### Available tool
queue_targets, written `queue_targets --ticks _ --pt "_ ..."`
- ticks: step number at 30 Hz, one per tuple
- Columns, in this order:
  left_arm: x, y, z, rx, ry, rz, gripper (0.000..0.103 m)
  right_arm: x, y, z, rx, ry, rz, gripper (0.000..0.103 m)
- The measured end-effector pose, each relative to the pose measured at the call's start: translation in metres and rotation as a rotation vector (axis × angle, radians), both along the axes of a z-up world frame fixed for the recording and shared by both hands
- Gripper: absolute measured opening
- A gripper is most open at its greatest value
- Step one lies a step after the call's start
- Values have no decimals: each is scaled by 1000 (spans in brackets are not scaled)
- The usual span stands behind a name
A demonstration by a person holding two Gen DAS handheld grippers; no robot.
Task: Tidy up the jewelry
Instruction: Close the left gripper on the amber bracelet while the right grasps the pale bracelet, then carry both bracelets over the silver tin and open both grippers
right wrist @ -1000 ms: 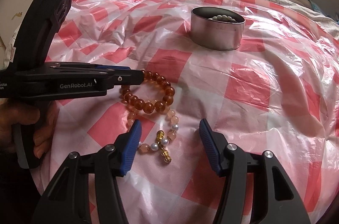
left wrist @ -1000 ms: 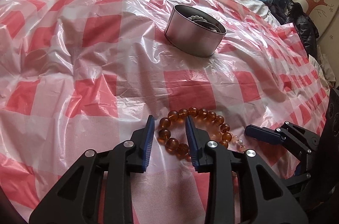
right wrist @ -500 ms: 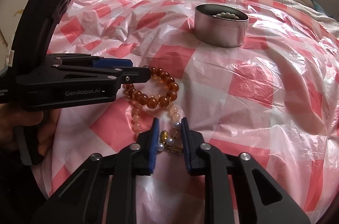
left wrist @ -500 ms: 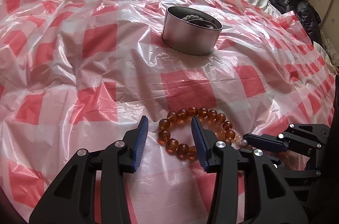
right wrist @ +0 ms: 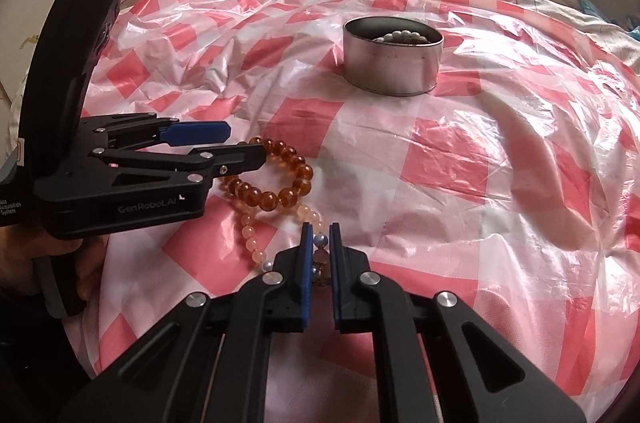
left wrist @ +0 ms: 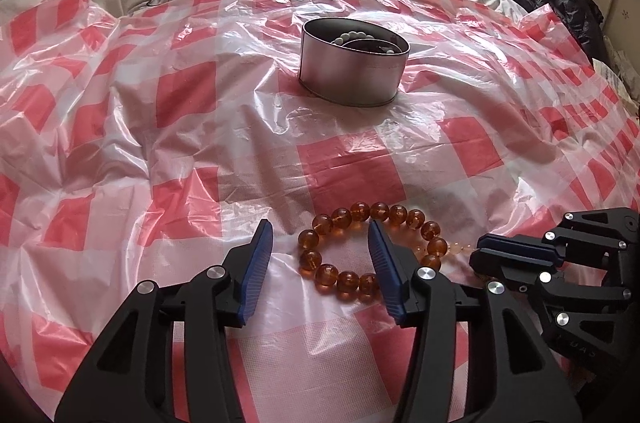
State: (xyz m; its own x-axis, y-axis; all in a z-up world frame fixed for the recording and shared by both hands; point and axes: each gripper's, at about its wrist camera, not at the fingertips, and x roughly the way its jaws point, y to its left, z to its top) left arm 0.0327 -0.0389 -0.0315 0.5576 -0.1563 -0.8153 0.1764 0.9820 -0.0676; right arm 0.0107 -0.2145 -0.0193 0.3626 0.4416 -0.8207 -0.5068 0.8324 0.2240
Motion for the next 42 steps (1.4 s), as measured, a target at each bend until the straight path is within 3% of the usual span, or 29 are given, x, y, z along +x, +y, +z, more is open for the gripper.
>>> queue_targets --ticks 13,15,16,17,22,27,29,34,37,39,41,42 --pt "-3 -5 3 26 -18 -26 48 -2 -3 11 33 -43 -14 9" --pt "-5 -7 5 13 -23 -49 35 -1 -6 13 53 -38 -24 9" --pt "-5 -8 5 2 -13 -60 13 0 -9 14 72 -32 -31 8" --pt "-5 -8 5 -12 -7 -70 6 1 -11 15 89 -27 -38 8" --pt "-8 -3 19 -128 -25 -109 0 9 -25 22 170 -11 -80 8" --pt "-1 16 37 -279 -23 -92 0 15 -42 32 246 -9 -123 8" --pt "4 20 47 -305 -29 -90 0 19 -49 37 281 -8 -141 8" --pt "16 15 67 -291 -31 -107 0 21 -56 46 303 -24 -143 8" --pt "19 18 51 -253 3 -80 2 18 -54 50 306 -45 -129 8" --pt "22 18 26 -203 72 -80 13 18 -56 52 318 -47 -133 8" --pt "20 17 3 -144 100 -85 43 18 -58 52 328 -45 -140 8" --pt "19 16 -6 -124 119 -97 47 18 -58 52 332 -46 -142 8"
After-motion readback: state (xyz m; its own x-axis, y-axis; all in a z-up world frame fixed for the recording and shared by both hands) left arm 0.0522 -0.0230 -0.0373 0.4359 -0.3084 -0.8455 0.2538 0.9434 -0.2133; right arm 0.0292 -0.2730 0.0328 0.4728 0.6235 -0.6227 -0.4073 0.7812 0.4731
